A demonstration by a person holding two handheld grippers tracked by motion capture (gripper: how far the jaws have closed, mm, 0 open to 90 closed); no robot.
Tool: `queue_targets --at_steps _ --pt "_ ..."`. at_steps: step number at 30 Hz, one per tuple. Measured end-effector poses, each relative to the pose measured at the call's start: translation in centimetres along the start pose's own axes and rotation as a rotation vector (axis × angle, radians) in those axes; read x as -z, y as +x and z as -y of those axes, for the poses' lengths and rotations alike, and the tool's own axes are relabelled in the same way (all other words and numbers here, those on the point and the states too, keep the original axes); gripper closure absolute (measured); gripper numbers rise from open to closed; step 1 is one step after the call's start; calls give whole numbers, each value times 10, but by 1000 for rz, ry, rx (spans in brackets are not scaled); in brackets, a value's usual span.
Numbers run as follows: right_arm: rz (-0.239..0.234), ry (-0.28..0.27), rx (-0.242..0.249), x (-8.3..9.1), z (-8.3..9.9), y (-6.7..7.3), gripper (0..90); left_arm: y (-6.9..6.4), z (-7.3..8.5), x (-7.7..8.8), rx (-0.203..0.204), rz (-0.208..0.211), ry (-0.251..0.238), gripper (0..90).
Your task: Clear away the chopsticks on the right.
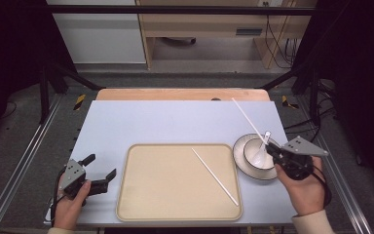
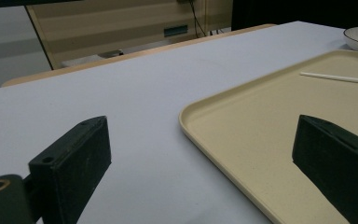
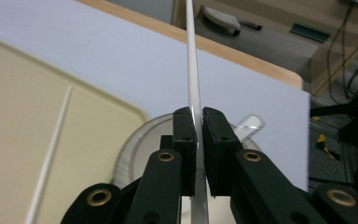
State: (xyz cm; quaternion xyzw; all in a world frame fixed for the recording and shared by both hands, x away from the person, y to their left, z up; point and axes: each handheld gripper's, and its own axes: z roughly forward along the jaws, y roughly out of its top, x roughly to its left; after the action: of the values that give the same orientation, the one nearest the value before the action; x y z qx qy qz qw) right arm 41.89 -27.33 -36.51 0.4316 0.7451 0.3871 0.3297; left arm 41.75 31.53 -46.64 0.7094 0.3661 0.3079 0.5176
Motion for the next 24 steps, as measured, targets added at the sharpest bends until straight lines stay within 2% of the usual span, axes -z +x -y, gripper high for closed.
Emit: queue_targets --at_steps 5,13,17,24 --pt "-52 21 32 -8 2 34 840 0 0 0 0 -1 0 41" --pt "-124 62 45 -17 13 74 840 0 0 0 0 1 -1 41" --pt "-134 77 56 -18 19 85 840 0 -1 0 -2 0 -2 41" --pt "-156 97 26 -18 29 97 840 -1 -1 0 -2 2 -3 41"
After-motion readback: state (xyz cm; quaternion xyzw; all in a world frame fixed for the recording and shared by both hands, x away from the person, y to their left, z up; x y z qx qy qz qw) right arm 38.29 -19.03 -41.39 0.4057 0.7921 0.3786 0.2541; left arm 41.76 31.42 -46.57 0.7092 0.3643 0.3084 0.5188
